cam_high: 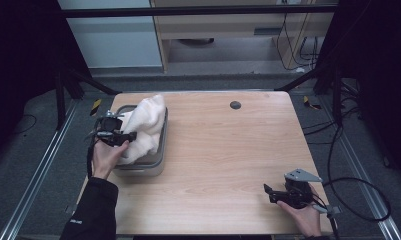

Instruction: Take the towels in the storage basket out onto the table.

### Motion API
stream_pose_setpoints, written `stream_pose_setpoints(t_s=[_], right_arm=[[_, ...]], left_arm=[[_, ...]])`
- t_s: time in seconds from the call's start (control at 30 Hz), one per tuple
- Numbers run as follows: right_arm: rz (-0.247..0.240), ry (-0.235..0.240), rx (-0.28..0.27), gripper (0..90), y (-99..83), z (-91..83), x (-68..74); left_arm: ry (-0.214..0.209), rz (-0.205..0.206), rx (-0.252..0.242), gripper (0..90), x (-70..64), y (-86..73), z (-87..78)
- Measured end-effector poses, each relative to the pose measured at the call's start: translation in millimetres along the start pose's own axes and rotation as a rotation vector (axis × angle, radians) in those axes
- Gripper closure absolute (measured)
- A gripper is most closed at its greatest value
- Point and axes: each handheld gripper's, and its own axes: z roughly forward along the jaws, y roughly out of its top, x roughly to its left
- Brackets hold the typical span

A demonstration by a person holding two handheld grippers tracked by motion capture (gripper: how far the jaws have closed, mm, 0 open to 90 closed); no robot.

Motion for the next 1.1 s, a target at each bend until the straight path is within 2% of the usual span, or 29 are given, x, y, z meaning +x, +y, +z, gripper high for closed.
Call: stream_pose_setpoints(t_s=[0.1, 0.43, 0.6, 1.07, 1.1], right_arm=[[-0.003, -0.002, -0.001, 13.5, 0.0, 0.0, -0.3], [-0.006, -0.005, -0.003, 13.5, 0.0, -0.3, -0.7], [-0.007, -0.005, -0.005, 13.5, 0.1, -0.5, -0.7], [-0.009, -0.005, -0.008, 13.5, 0.1, -0.8, -0.8], [0.004, 0.0, -0.005, 13.5, 0.5, -1.5, -0.2]], left_arm=[[0.0, 0.007, -0.01, 67.7, -1.0, 1.7, -6.3], [-0.014, 0.055, -0.087, 67.8, -8.2, 13.7, -46.3], [-0.039, 0.081, -0.11, 67.8, -15.2, 18.4, -63.2], [-0.093, 0.168, -0.146, 67.8, -42.3, 30.1, -90.0], [-0.1, 0.178, -0.147, 67.8, -45.7, 31.3, -92.0]])
